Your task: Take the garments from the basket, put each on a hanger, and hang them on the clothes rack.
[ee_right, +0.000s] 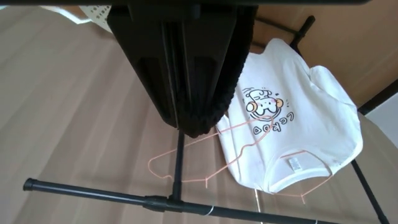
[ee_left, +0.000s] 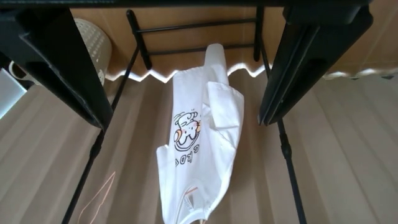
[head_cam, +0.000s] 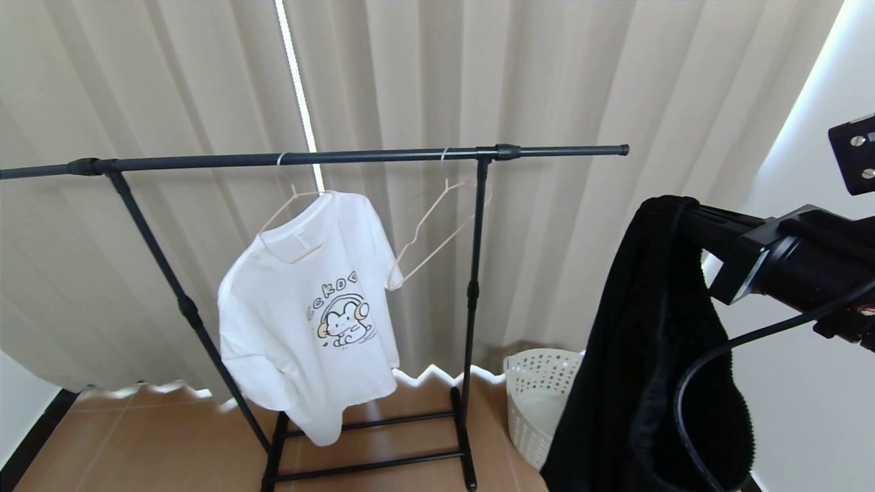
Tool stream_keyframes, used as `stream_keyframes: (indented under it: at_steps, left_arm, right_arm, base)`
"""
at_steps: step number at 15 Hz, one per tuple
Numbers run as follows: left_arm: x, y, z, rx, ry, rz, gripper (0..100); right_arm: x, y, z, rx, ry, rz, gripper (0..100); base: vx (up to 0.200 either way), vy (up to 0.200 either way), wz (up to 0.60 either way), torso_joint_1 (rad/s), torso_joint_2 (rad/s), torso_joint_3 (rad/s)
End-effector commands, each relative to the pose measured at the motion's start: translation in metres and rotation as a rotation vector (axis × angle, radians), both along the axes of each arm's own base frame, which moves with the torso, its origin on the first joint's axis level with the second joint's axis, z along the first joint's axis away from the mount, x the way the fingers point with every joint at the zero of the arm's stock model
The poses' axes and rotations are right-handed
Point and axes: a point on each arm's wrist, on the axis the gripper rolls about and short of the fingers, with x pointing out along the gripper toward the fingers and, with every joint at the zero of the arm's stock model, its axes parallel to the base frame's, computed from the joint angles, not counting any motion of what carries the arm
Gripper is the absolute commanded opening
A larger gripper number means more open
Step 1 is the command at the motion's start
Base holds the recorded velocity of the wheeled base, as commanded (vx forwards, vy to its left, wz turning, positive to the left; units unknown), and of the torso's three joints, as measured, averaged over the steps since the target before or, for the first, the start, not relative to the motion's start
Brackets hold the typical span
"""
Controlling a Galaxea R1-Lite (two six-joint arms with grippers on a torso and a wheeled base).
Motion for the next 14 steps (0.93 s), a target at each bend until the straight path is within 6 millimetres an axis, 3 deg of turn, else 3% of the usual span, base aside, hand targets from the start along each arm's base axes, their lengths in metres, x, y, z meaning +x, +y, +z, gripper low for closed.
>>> stream_keyframes:
  at_steps: [1,8,10,11,12,14]
  left_arm:
    - [0.000,0.000,0.000,0.000,0.001,0.001,100]
    - [0.001,-0.001,-0.002,0.044,0.040,-0.036,100]
    - [0.015,-0.001,-0.002,0.058,0.298,-0.048,100]
    - [0.029,-0.001,0.000,0.051,0.488,-0.064,100]
    - [0.055,-0.003,0.014,0.035,0.634,-0.109,100]
    - [0.102,-0.007,0.042,-0.001,0.682,-0.168,100]
  right_arm:
    - [0.001,-0.001,0.000,0.000,0.001,-0.006,0]
    - [0.004,-0.001,-0.003,-0.017,0.015,-0.021,0]
    - [0.012,0.004,-0.008,-0.030,0.043,-0.019,0]
    - [0.022,0.010,-0.010,-0.040,0.064,-0.028,0]
    - [0.037,0.024,-0.013,-0.071,0.120,-0.065,0]
    - [0.058,0.035,-0.006,-0.095,0.179,-0.121,0]
  base:
    - [0.000,0.000,0.00,0.000,0.00,0.000]
    - [0.000,0.000,0.00,0.000,0.00,0.000]
    - [0.000,0.000,0.00,0.000,0.00,0.000]
    - [0.000,0.000,0.00,0.000,0.00,0.000]
    - [0.000,0.000,0.00,0.000,0.00,0.000]
    - [0.000,0.000,0.00,0.000,0.00,0.000]
